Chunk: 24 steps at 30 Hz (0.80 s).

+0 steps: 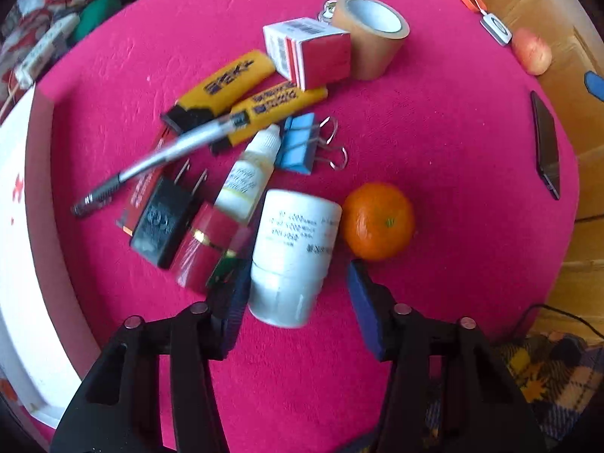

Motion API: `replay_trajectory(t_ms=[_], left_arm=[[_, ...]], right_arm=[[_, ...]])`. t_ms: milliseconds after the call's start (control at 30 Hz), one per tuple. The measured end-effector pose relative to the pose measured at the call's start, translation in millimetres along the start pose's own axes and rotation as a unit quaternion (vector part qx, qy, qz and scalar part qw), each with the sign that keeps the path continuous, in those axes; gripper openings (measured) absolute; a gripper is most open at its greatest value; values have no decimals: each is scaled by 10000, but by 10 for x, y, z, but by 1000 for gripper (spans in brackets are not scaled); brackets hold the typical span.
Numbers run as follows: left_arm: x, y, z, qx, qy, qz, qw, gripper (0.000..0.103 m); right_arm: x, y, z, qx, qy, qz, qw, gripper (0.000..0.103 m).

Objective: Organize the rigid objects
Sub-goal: 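Grasp the white medicine bottle with the left tool, then lift the white bottle with the left tool while the right tool grasps the mandarin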

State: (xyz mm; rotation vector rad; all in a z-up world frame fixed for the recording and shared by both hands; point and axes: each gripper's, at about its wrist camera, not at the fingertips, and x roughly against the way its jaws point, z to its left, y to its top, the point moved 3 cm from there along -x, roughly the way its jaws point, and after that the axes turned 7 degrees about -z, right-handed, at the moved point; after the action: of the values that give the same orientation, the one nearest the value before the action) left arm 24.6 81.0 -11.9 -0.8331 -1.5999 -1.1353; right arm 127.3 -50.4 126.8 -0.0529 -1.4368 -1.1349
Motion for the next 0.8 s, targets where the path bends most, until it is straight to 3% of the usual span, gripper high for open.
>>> replay_trajectory(t_ms=[133,300,500,567,733,800], left_arm=[[48,22,84,175,-76,-74,9998,36],[288,-123,236,397,-61,-235,9989,36],[754,-266,496,820,72,-651,9945,36],[856,-295,557,986,130,-790,9919,36],[1106,-417,753,1310,223,-1025,9858,36],[1190,-439,810,1335,258,-1094,9847,36]], right_arm=[[-170,-50,163,372,325,253,9985,92],[-617,-241,560,1288,674,752,9865,91],[-1043,-461,872,1780,842,1231,9727,90],[-1152,-507,937,1914,817,1404,9680,76],[-1388,-674,1049,2441,424,1743,9530,56],[-1414,-704,1076,2534,366,1707,9515,54]])
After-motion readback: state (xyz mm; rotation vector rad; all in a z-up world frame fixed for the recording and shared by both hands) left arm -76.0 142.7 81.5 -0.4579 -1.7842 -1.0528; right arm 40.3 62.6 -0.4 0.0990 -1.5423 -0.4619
